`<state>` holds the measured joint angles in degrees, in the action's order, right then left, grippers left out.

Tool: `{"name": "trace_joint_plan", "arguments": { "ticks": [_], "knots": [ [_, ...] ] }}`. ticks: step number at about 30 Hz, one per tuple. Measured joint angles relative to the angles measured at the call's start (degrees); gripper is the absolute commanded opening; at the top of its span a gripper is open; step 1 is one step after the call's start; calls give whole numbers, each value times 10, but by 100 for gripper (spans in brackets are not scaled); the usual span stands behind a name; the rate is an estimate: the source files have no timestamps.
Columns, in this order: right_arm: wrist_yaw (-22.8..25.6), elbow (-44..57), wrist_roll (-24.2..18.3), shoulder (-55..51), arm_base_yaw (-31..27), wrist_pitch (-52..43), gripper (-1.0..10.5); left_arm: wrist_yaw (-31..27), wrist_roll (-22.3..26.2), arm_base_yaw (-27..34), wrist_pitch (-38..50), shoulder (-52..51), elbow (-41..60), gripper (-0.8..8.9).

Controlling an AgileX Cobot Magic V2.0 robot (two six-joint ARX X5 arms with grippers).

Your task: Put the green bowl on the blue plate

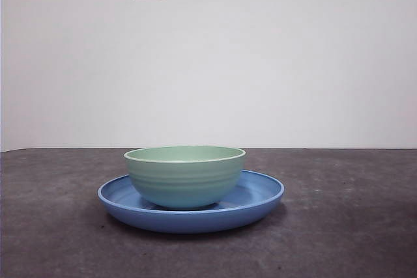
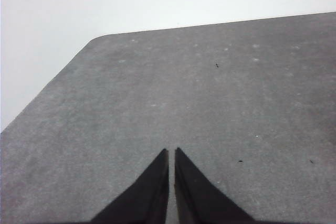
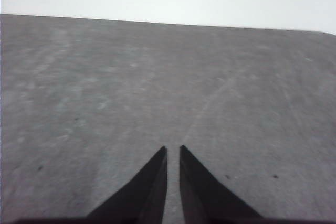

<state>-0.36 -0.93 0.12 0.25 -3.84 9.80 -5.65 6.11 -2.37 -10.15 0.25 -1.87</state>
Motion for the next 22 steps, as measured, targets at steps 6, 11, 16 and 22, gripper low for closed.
{"name": "trace_joint_plan", "arguments": {
  "ticks": [6, 11, 16, 22],
  "knots": [
    [8, 0, 14, 0, 0, 0, 35, 0, 0, 0, 0, 0, 0, 19],
    [8, 0, 14, 0, 0, 0, 35, 0, 0, 0, 0, 0, 0, 19],
    [8, 0, 11, 0, 0, 0, 35, 0, 0, 0, 0, 0, 0, 19],
    [8, 0, 1, 0, 0, -1, 35, 0, 0, 0, 0, 0, 0, 19]
  ]
}}
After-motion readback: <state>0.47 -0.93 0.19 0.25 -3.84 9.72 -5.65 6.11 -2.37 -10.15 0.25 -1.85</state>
